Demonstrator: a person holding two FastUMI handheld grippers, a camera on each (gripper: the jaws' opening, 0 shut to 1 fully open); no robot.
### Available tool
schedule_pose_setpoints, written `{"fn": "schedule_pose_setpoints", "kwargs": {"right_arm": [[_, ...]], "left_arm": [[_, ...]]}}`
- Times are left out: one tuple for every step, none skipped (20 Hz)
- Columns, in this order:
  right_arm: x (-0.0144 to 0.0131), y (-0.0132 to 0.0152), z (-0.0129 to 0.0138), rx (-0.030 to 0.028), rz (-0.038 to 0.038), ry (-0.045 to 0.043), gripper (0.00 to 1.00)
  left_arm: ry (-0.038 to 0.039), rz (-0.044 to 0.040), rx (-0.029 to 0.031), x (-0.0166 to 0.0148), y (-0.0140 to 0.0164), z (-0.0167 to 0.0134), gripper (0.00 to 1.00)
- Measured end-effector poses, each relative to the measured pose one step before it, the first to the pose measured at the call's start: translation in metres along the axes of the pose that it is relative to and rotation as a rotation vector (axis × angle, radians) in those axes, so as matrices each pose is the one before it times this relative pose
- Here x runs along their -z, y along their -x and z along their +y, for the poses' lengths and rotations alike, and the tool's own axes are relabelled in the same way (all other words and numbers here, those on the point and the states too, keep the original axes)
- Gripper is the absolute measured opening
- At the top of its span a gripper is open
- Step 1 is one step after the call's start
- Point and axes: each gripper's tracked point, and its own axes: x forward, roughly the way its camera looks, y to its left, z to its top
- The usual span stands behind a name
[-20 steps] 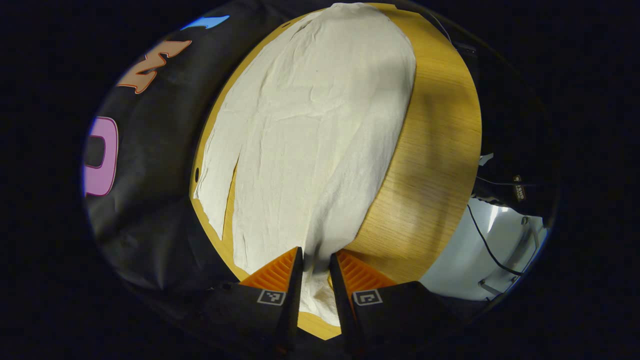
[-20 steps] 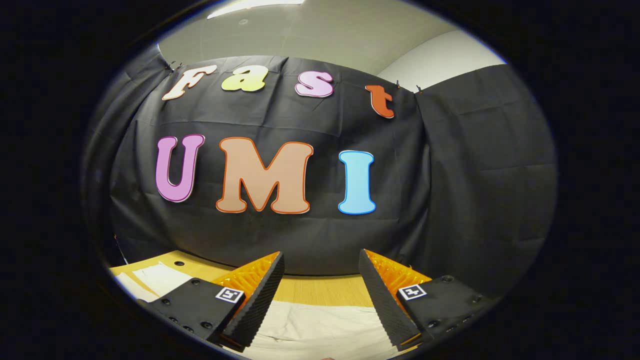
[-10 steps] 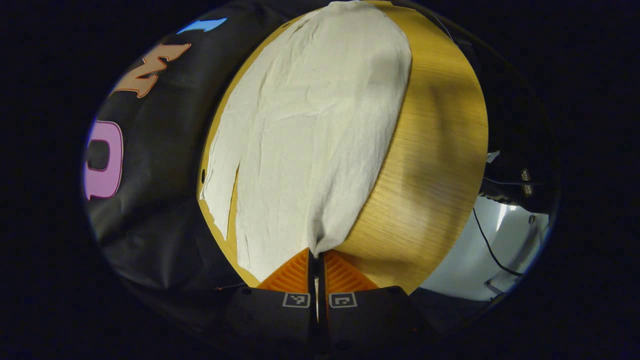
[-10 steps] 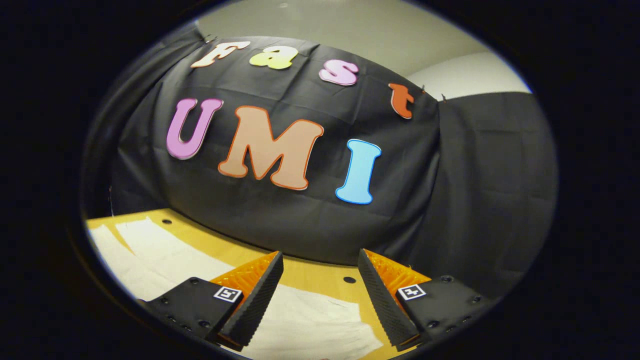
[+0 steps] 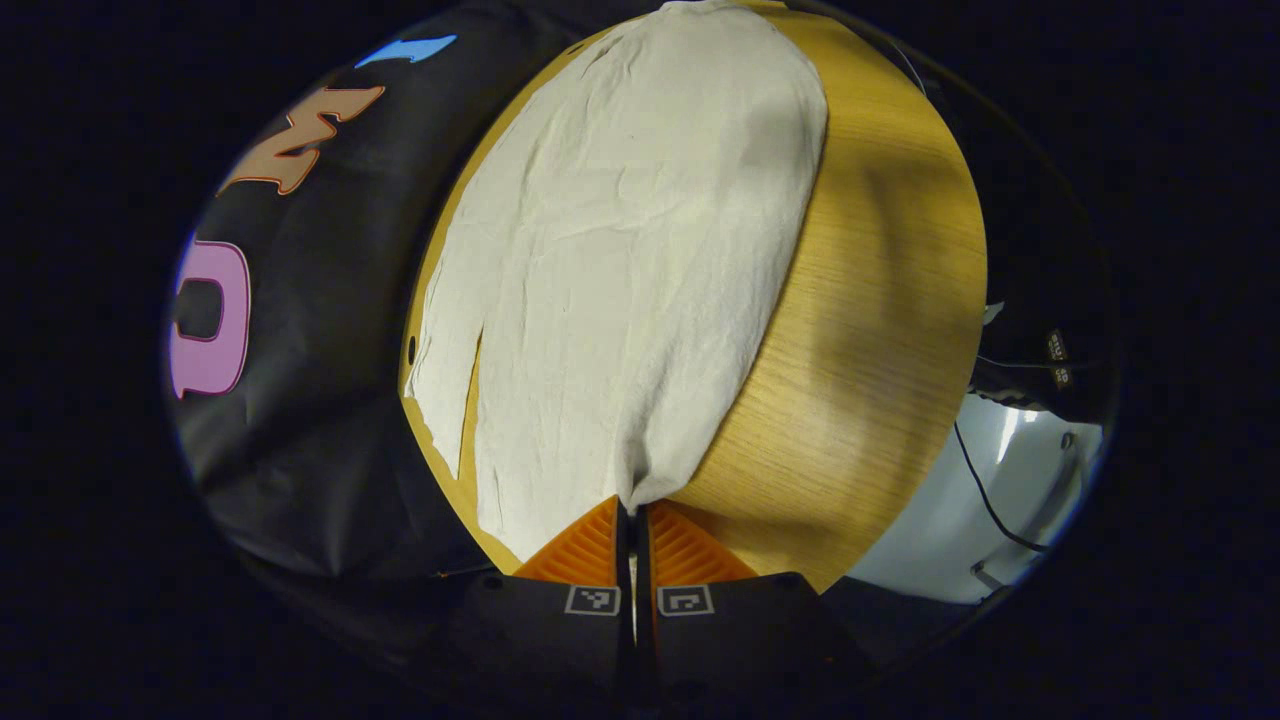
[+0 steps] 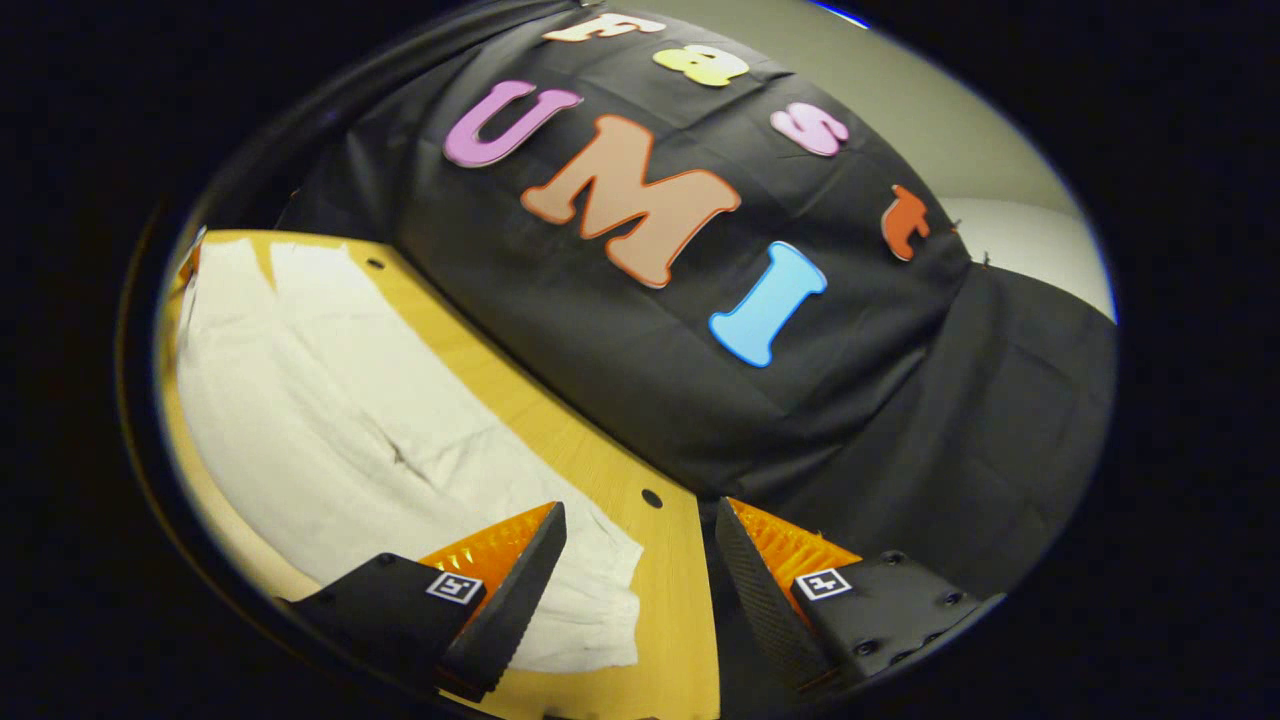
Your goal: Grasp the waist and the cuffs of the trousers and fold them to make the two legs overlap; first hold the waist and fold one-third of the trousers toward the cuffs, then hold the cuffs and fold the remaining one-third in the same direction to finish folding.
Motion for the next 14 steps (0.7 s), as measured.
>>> {"fn": "schedule_pose_setpoints", "kwargs": {"right_arm": [[0.01219, 0.00193, 0.00619, -0.02258, 0.01652, 0.03846, 0.97], [0.01188, 0.00188, 0.00514, -0.02195, 0.01833, 0.03266, 0.97], [0.01014, 0.00073, 0.00805, -0.02402, 0.01790, 0.02909, 0.97], [0.01167, 0.00021, 0.00961, -0.02508, 0.01844, 0.02992, 0.98], [0.01034, 0.00048, 0.00972, -0.03549, 0.02064, 0.03020, 0.97], [0.00901, 0.00159, 0.01207, -0.03662, 0.01246, 0.02833, 0.98], [0.00638, 0.00115, 0.00865, -0.02717, 0.00375, 0.03692, 0.98], [0.00644, 0.00025, 0.00792, -0.02533, 0.00249, 0.04341, 0.98], [0.00768, 0.00056, 0.00811, -0.02748, 0.00676, 0.03999, 0.98], [0.01154, -0.00075, 0.00952, -0.02910, 0.01194, 0.03377, 0.98], [0.00909, -0.00230, 0.00871, -0.02999, 0.01620, 0.02865, 0.98], [0.00919, -0.00156, 0.00909, -0.03230, 0.01742, 0.02047, 0.98], [0.00383, -0.00206, 0.00797, -0.02900, 0.01157, 0.01661, 1.00], [0.00448, -0.00231, 0.00520, -0.01917, 0.00939, 0.01716, 1.00]], "left_arm": [[0.00054, 0.00245, -0.00612, 0.00059, -0.00015, 0.00037, 0.00], [-0.00040, 0.00090, -0.00491, -0.00091, 0.00018, -0.00003, 0.00], [-0.00028, 0.00216, -0.00533, 0.00098, -0.00115, 0.00085, 0.00], [-0.00183, 0.00205, -0.00458, -0.00008, -0.00036, 0.00005, 0.00], [-0.00362, 0.00271, -0.00359, -0.00007, 0.00123, -0.00017, 0.00], [-0.00399, 0.00053, -0.00217, -0.00030, 0.00008, -0.00009, 0.00], [0.00172, 0.00157, -0.00219, -0.00083, 0.00079, 0.00003, 0.00], [0.00591, 0.00181, -0.00257, -0.00015, 0.00024, -0.00015, 0.00], [0.00387, 0.00116, -0.00179, 0.00055, -0.00083, 0.00026, 0.00], [0.00040, 0.00197, -0.00231, 0.00028, -0.00062, 0.00006, 0.00], [-0.00303, 0.00194, -0.00292, -0.00018, -0.00039, 0.00031, 0.00], [-0.00472, 0.00368, -0.00512, -0.00069, 0.00072, 0.00014, 0.00], [-0.00352, 0.00282, -0.00552, 0.00102, 0.00023, -0.00020, 0.00], [-0.00223, 0.00364, -0.00513, -0.00048, 0.00020, 0.00013, 0.00]]}}
